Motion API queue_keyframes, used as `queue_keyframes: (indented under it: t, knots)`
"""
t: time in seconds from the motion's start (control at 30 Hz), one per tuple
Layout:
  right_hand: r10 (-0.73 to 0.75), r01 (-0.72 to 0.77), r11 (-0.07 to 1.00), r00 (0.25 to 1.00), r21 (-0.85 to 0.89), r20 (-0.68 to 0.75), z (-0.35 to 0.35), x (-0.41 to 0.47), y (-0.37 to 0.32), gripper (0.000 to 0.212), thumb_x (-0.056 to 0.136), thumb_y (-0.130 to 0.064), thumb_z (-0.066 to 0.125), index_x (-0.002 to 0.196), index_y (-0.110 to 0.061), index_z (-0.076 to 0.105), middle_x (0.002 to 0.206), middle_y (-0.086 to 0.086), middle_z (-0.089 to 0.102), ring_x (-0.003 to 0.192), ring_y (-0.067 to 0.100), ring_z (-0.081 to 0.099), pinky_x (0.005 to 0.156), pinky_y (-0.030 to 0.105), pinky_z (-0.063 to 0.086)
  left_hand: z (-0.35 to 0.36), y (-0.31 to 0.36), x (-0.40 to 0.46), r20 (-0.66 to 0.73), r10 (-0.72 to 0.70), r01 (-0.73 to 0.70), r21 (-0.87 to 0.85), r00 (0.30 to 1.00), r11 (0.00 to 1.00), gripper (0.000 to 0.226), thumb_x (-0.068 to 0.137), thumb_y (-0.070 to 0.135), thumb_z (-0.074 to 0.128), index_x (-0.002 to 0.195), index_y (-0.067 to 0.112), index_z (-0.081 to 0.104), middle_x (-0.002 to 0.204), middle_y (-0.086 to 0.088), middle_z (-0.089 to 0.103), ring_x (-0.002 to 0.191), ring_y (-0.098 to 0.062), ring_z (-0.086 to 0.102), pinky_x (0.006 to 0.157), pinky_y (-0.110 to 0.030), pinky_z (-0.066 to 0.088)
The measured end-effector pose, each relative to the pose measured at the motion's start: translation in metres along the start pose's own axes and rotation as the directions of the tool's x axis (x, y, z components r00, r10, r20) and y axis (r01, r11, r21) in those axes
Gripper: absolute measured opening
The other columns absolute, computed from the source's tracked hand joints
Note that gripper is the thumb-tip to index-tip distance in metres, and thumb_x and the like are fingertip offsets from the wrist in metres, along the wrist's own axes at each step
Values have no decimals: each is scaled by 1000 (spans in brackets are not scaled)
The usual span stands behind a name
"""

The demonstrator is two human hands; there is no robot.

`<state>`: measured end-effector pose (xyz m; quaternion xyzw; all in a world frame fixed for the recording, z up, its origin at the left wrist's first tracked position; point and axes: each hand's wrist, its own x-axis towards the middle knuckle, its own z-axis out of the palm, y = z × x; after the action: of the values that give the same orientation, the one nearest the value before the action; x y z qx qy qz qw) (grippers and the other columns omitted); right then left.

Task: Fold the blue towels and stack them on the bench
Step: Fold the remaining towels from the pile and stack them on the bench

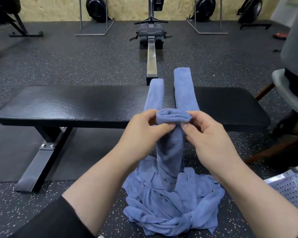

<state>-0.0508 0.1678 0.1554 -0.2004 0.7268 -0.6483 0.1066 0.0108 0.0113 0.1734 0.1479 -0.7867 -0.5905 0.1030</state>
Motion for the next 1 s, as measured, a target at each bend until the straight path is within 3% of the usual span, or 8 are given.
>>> queue_keyframes:
  t: [0.13, 0.2, 0.27, 0.4, 0.53, 0.63, 0.77, 1.0]
  knots:
    - [26, -26, 999, 1000, 30, -3, 5, 0, 2, 11, 101, -24, 61, 106, -23, 71, 83, -9, 69, 83, 6, 62, 88, 45, 56, 0, 6, 0, -68, 65, -71, -105, 996, 992, 16, 86, 18, 77, 93, 5, 70, 90, -17, 72, 74, -8, 55, 71, -29, 45]
    - [30, -30, 1000, 996, 4, 79, 7, -2, 0, 12, 97, -24, 65, 108, -22, 71, 83, -12, 71, 79, 2, 62, 81, 29, 55, 0, 9, 1, -94, 80, -95, -170, 992, 981, 16, 87, 14, 76, 94, 2, 69, 82, -12, 68, 73, -8, 54, 69, -26, 44]
    - [62, -54, 997, 982, -45, 181, 9, -6, -1, 18, 92, -19, 72, 110, -21, 72, 96, -11, 78, 90, 4, 70, 84, 24, 56, -2, 11, 2, -137, 101, -131, -227, 985, 965, 9, 87, 10, 74, 93, 5, 69, 80, -1, 68, 72, -6, 56, 67, -20, 46]
    - [119, -105, 992, 967, -73, 224, 17, -11, 1, 17, 92, -16, 74, 108, -18, 73, 102, -2, 79, 104, 22, 73, 97, 44, 56, -8, 14, 3, -259, 142, -226, -333, 955, 916, 8, 90, 10, 72, 95, 9, 66, 80, 1, 67, 73, -6, 57, 65, -18, 48]
    - [89, -60, 985, 979, -163, 181, 22, -11, 4, 11, 97, -26, 65, 106, -21, 68, 103, -4, 76, 102, 20, 69, 97, 48, 53, -14, 15, 7, -343, 134, -279, -417, 930, 865, 8, 93, 10, 69, 98, 11, 63, 87, -5, 68, 80, -11, 60, 72, -27, 50]
    - [53, -20, 982, 984, -190, 168, 26, -12, 7, 15, 99, -34, 59, 104, -22, 66, 101, -4, 74, 99, 22, 68, 94, 51, 52, -19, 14, 12, -318, 38, -212, -532, 947, 820, 13, 95, 15, 68, 105, 11, 62, 93, -5, 73, 85, -13, 67, 73, -29, 55]
    - [49, -25, 984, 990, -177, 131, 27, -10, 13, 16, 102, -37, 54, 110, -27, 65, 108, -11, 74, 105, 12, 69, 97, 50, 52, -16, 2, 14, -32, -118, 72, -628, 992, 775, 22, 96, 22, 67, 112, 8, 67, 109, -16, 75, 93, -22, 71, 86, -39, 56]
    - [41, -22, 970, 997, -243, 72, 35, -16, 21, 27, 105, -41, 47, 91, -21, 61, 85, -14, 68, 75, 1, 58, 72, 28, 46, -24, -5, 25, -110, -187, 79, -623, 976, 778, 20, 96, 18, 66, 112, 7, 70, 101, -10, 74, 87, -20, 69, 75, -32, 54]
